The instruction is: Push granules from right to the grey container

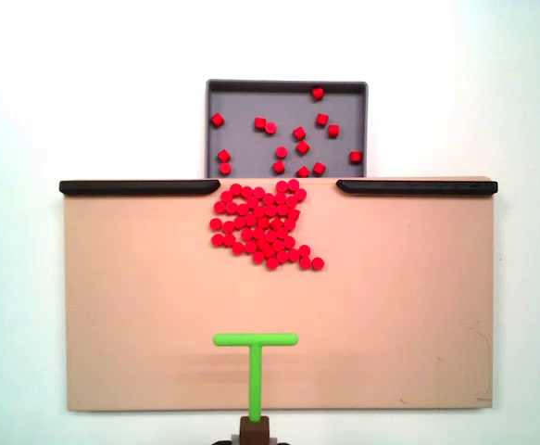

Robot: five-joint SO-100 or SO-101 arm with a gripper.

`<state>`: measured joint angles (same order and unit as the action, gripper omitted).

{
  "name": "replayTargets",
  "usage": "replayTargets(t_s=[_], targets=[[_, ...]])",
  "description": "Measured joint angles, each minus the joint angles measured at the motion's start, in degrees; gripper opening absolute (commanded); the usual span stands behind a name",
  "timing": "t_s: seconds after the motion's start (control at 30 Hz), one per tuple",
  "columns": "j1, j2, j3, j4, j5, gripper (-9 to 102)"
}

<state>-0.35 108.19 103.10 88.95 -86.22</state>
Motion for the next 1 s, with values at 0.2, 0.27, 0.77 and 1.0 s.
replayTargets(t_s=[0.2, 0.27, 0.77, 1.0], targets=[[1.6, -1.4, 0.0, 0.0, -0.2, 0], [1.6, -1.8, 0.0, 0.0, -1.0, 0], [1.7, -0.8, 0.0, 0.0, -1.8, 0], [1.9, -0.8, 0.0, 0.0, -1.8, 0]])
